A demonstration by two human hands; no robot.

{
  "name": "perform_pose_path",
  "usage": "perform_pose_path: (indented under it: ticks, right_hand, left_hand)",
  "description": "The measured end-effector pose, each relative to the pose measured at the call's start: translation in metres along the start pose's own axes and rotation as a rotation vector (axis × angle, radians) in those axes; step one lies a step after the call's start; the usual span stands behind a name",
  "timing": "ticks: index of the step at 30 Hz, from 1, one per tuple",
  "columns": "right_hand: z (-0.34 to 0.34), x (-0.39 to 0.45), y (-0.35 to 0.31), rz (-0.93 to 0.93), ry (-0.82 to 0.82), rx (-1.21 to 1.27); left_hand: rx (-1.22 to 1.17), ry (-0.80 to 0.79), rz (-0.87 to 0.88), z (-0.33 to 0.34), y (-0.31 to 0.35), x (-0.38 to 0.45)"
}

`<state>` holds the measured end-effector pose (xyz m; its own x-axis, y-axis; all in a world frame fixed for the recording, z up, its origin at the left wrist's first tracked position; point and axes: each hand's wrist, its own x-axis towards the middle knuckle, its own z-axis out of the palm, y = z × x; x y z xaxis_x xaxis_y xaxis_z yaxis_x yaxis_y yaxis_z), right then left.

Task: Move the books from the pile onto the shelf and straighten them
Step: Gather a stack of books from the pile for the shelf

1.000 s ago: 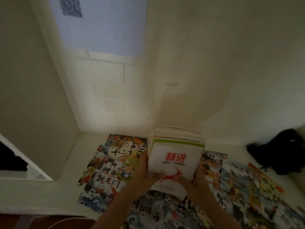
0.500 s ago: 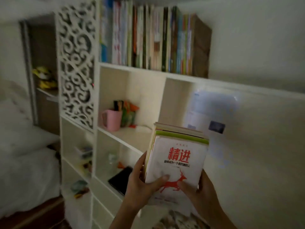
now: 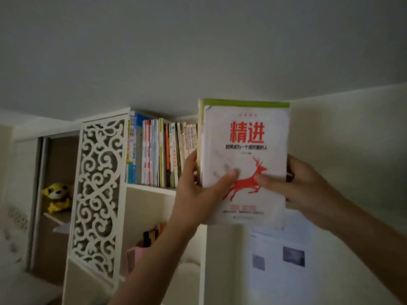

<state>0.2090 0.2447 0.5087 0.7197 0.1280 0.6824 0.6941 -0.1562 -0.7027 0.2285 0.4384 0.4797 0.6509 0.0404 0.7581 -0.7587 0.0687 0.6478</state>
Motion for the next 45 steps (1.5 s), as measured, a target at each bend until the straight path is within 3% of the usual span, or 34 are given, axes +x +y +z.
perform_pose_path:
  ticks: [6,10,13,20,23,26,28,31,37,39,42,45]
  right_hand:
    - [-0.091,0.070,0.008,0.160,-0.012,-0.247]
    - [-0.120,0.090,0.039,0.302,-0.045,-0.297]
    - [-0.128,0.096,0.064,0.368,-0.057,-0.261]
    - [-0.140,0.113,0.082,0.413,-0.268,-0.305]
    - [-0.139,0.131,0.091,0.449,-0.334,-0.272]
    - [-0.137,0.155,0.104,0.490,-0.438,-0.241]
    - [-0.135,0.170,0.113,0.505,-0.499,-0.241]
    - [-0.126,0.182,0.116,0.454,-0.431,-0.356]
    - [-0.096,0.153,0.107,0.133,-0.049,-0.607]
    - [-0.076,0.133,0.094,0.051,-0.101,-0.597]
    - [-0.047,0.114,0.077,0.114,-0.224,-0.622]
    - [-0.038,0.118,0.084,0.079,-0.199,-0.864]
  left_hand:
    - [-0.052,-0.081,-0.026,0.083,-0.038,0.084]
    - [0.049,-0.083,-0.082,0.108,-0.080,0.105]
    - [0.107,-0.118,-0.105,0.106,-0.097,0.106]
    - [0.150,-0.439,-0.053,0.059,-0.099,0.110]
    - [0.343,-0.411,0.058,0.053,-0.105,0.112]
    - [0.670,-0.248,0.240,0.055,-0.112,0.113]
    - [0.742,-0.181,0.312,0.059,-0.120,0.111]
    - [0.723,-0.144,0.394,0.058,-0.132,0.112]
    - [0.873,-0.268,0.624,0.046,-0.137,0.122]
    - [0.947,-0.324,0.646,0.038,-0.132,0.124]
    - [0.973,-0.376,0.656,0.030,-0.129,0.129]
    - [1.085,-0.347,0.653,0.039,-0.132,0.131]
